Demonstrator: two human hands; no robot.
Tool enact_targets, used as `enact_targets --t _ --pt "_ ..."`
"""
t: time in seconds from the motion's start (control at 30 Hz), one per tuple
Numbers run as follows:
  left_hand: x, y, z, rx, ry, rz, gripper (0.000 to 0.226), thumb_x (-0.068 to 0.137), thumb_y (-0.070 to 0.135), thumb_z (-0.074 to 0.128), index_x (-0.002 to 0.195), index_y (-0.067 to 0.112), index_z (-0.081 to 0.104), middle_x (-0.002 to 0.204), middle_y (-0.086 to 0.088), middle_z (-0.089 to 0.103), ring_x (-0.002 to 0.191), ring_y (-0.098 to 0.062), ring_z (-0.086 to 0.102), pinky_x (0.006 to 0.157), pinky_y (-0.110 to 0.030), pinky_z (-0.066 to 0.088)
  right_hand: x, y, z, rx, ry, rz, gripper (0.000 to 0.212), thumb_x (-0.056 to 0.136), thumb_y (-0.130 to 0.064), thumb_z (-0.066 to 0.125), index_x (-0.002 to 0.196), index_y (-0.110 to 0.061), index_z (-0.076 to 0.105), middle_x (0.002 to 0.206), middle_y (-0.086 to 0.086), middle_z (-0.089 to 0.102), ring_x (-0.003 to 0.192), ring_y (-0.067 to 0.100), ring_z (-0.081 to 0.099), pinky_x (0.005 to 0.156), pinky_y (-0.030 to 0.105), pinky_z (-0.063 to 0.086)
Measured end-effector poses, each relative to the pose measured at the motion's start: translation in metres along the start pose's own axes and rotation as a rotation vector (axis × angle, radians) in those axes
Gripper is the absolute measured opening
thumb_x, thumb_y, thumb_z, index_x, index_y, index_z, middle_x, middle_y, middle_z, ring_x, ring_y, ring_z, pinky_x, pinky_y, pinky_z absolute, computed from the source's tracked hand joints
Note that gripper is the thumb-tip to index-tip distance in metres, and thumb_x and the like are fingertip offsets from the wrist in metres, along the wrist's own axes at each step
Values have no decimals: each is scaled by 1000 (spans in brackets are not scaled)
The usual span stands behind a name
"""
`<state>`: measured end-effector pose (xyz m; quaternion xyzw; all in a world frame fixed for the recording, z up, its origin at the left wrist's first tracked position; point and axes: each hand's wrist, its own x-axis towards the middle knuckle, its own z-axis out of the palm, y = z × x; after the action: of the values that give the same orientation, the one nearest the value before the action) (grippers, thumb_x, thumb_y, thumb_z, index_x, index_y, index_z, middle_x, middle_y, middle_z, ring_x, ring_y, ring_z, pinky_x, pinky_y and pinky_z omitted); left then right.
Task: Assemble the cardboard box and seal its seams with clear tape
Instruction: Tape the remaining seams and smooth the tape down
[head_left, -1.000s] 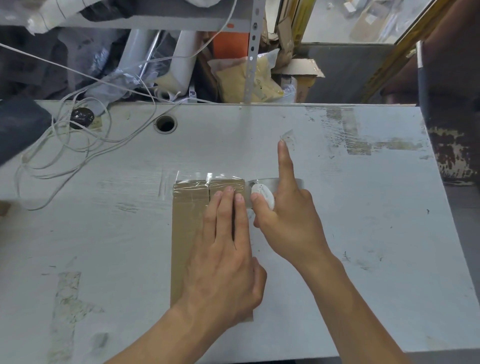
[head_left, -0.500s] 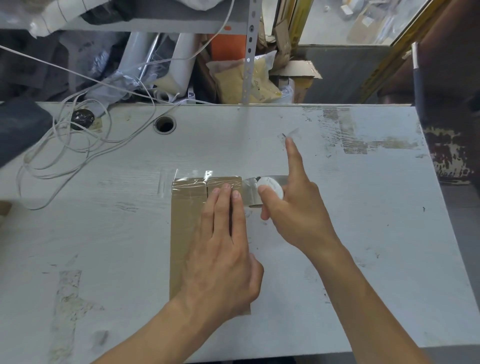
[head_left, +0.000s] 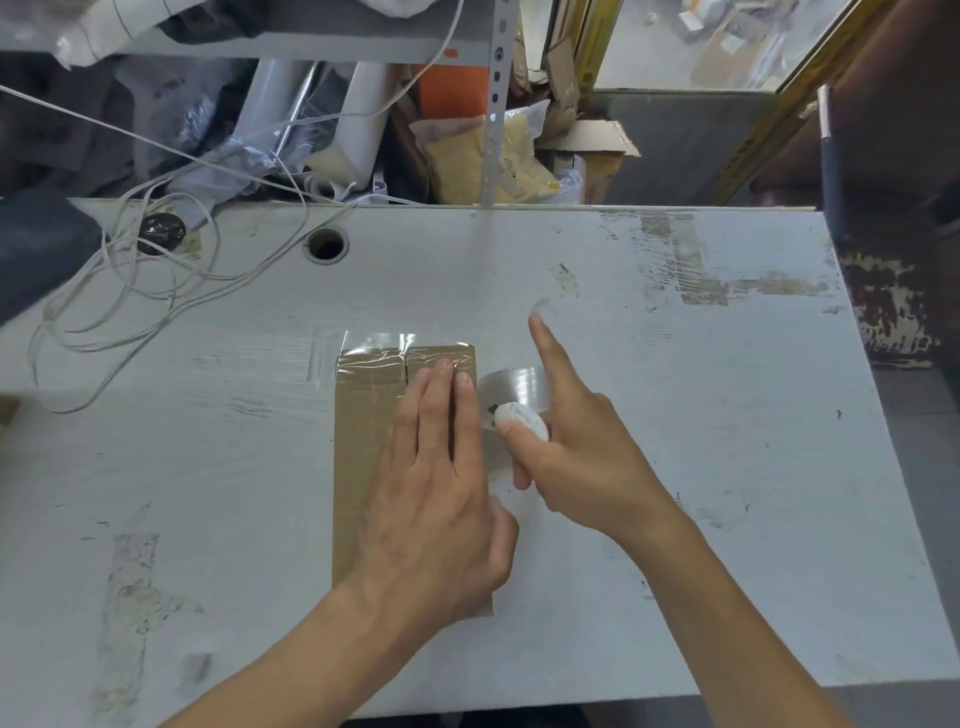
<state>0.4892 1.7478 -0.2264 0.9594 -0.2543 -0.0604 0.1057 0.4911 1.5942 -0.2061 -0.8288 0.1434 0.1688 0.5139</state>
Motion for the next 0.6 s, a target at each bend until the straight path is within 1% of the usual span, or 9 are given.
enact_targets --t 0.07,0.17,0.27,0.3,0.4,0.47,0.53,0.6 --pt "0 0 0 17 -8 0 87 74 32 50 147 -11 31 154 -30 27 147 -42 21 121 -45 21 -1 0 -5 11 63 -20 84 95 -24 55 152 -50 -1 64 7 67 47 11 57 48 31 52" --pt "-1 0 -1 25 -18 2 88 74 32 52 147 -11 31 153 -31 27 147 -43 22 121 -46 21 3 0 -12 14 142 -53 85 94 -25 57 152 -48 -1 63 9 67 48 18 58 49 37 53" --pt "-1 0 -2 20 -15 -5 87 74 33 49 147 -11 32 153 -30 28 146 -43 22 122 -44 18 12 12 -14 70 177 -25 90 93 -26 62 152 -45 -3 66 4 70 48 13 61 50 27 52" --pt "-1 1 -2 19 -14 -8 88 74 34 48 147 -11 32 153 -30 28 146 -43 22 122 -43 18 19 21 -14 83 188 4 92 93 -29 64 152 -45 -4 69 2 71 49 14 63 51 26 52" --pt "-1 1 -2 31 -11 -10 88 74 35 49 147 -11 32 153 -30 29 146 -42 22 122 -42 17 45 56 -14 115 205 98 95 91 -28 69 154 -40 -2 71 3 72 49 24 65 50 26 49" --pt "-1 1 -2 45 -9 -13 89 73 35 52 147 -11 32 153 -30 28 145 -42 23 121 -41 16 63 74 -16 131 177 132 96 89 -26 70 155 -39 1 72 8 72 48 24 63 46 25 47" --pt "-2 1 -1 53 -10 -19 90 74 35 54 148 -10 30 154 -29 27 146 -42 23 121 -41 16 76 87 -16 79 141 146 95 89 -27 71 155 -38 3 72 12 71 46 19 60 43 22 44" --pt "-2 1 -2 50 -8 -19 90 74 35 55 149 -9 30 155 -29 27 146 -41 22 121 -42 17 86 99 -15 -44 145 180 95 87 -34 72 155 -34 6 71 13 68 47 17 58 44 25 45"
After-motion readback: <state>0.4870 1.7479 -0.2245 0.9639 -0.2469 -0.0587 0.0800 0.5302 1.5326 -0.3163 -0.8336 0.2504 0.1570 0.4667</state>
